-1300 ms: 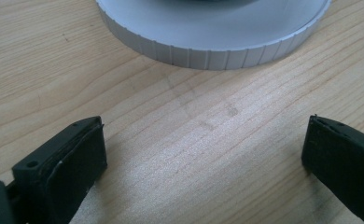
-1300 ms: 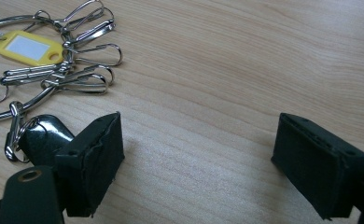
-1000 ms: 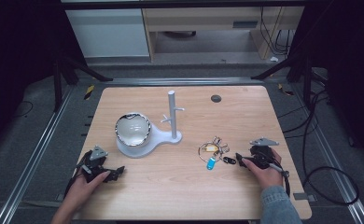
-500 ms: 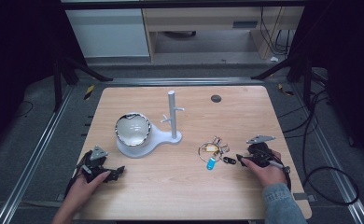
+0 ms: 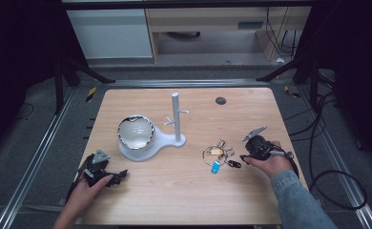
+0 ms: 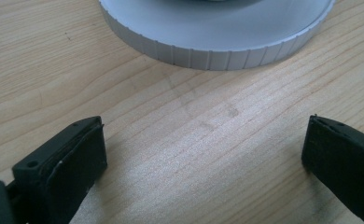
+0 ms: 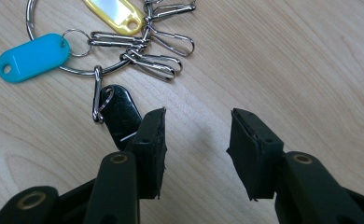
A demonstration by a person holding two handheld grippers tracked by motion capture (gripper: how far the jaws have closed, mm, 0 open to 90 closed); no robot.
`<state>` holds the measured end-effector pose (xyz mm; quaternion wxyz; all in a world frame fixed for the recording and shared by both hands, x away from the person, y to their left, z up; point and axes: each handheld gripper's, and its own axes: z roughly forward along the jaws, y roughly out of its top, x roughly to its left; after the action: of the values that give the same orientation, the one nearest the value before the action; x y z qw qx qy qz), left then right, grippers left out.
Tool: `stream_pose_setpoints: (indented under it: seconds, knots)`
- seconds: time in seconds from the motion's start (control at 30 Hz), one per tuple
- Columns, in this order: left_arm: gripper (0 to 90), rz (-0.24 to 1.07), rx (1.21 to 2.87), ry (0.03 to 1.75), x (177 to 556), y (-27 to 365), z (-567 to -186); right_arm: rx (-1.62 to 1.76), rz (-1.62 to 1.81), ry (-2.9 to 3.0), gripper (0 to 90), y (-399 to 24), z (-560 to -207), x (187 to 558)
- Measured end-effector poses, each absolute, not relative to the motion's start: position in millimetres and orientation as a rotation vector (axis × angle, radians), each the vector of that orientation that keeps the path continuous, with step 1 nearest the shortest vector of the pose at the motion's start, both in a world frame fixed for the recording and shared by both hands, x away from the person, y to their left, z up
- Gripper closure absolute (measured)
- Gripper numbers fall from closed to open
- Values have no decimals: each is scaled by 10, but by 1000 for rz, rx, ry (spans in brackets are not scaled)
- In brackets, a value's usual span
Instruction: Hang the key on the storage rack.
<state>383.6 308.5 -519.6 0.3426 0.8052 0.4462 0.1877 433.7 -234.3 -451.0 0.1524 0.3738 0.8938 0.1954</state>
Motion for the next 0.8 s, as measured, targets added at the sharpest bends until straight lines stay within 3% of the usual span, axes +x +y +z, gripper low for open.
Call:
stream_pose_setpoints:
  seconds: [0.37,0.8]
  knots:
    - [0,488,2092,1159,3836,3085,-5197,960,490,2663,644,-2284,-4383,4526]
    - [0,488,2091,1159,3836,3084,-5197,855,408,2779,708,-2101,-4492,4629]
